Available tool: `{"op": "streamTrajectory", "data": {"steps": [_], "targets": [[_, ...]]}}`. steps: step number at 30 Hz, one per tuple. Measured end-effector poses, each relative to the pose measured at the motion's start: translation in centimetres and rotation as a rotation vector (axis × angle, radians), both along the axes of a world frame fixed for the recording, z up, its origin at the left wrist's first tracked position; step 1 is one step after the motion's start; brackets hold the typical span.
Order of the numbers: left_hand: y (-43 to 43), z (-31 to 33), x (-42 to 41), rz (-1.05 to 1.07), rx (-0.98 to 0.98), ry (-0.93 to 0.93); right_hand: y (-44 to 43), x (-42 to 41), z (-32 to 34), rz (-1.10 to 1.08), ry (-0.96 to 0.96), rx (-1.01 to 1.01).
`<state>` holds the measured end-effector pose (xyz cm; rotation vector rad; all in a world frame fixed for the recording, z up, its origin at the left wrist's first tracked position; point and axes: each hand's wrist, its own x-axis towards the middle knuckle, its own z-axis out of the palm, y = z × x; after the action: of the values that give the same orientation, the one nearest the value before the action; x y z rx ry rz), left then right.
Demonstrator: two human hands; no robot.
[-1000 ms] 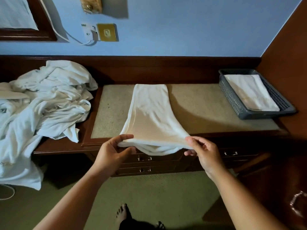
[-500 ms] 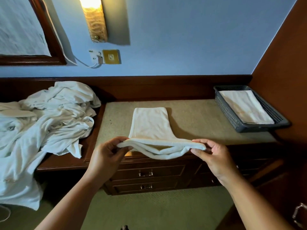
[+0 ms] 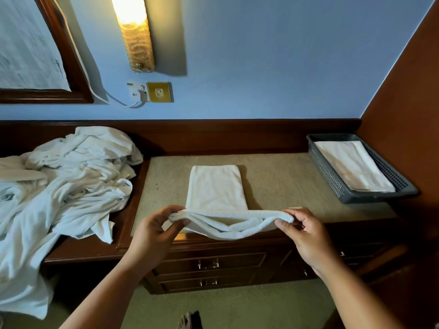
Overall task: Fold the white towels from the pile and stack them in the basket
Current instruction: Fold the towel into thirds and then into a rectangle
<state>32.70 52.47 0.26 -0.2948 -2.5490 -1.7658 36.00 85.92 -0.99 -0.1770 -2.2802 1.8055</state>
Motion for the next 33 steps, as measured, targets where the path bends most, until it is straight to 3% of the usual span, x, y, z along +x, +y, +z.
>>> {"op": "streamTrajectory", "data": {"steps": [6,12,26,33], "targets": [[0.0,-0.1,-5.9,-0.098,0.095,-0.016,-0.8,-5.6,-0.2,-0.002,-0.027,-0.074],[-0.1,-1.2,-14.2,-0.094,0.284,-0.186,-1.3,-13.6,-0.5,-0.097,-0.114,0.048],[0.1,-6.5,-28.0,-0.124,0.358,-0.520,-1.8,-25.5,-5.7,-0.292,-0.309,0.078],[0.7,-9.6,-33.3,-0.036,0.288,-0.544,-1.8,-32.4,-7.8,-0.281,-0.431,0.137]]}}
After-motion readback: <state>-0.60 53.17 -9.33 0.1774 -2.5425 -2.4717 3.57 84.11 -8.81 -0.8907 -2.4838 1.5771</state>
